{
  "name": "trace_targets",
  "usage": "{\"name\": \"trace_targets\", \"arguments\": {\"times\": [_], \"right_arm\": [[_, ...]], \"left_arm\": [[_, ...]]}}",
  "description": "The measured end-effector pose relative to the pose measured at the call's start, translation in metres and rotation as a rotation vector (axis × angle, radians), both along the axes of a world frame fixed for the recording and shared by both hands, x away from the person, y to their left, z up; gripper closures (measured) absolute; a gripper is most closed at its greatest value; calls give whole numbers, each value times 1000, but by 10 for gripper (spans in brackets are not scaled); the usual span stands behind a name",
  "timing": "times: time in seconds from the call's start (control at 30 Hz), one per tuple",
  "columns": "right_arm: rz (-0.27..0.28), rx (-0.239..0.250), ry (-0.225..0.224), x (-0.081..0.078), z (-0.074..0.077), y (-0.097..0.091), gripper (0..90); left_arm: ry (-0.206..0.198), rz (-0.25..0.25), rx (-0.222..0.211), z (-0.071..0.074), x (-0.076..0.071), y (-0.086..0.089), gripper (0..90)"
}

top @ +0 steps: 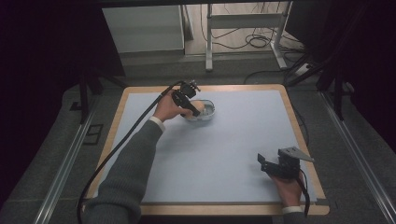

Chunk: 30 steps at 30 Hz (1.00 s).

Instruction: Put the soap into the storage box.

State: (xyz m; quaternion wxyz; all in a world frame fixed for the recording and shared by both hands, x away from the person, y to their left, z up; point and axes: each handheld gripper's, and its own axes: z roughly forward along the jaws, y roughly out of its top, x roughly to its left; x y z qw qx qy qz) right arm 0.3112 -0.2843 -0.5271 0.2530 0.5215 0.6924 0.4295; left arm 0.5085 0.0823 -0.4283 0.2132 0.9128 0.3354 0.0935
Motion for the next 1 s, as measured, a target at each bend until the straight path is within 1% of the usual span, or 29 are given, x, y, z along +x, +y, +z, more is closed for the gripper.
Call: {"name": "trace_targets", "arguments": {"times": [0.03,0.17,0.2,0.27,0.4,0.43,0.47,0.57,0.7,0.9,1.0], "right_arm": [[0,0,0,0,0,0,115],[1,-1,0,0,0,0,115],[3,-3,1,0,0,0,115],[0,-1,0,0,0,0,115],[0,0,1,0,0,0,115],[0,-2,1,0,0,0,115],[0,-2,0,0,0,0,115],[0,-2,-2,0,0,0,115],[1,-3,2,0,0,0,115],[-1,-5,2,0,0,1,115],[-1,-5,3,0,0,1,115]], "left_arm": [[2,-5,10,0,2,-1,326],[1,-4,9,-1,8,-4,325],[2,-8,15,-1,10,-4,325],[-1,-7,11,-1,13,-6,325],[0,-16,23,-2,19,-8,325],[-2,-8,15,-3,20,-9,325],[0,-14,18,-3,22,-9,325],[1,-12,23,-4,25,-10,325],[2,-14,16,-4,28,-11,325],[9,-8,28,-12,34,-12,325],[20,-14,14,-16,37,-14,325]]}}
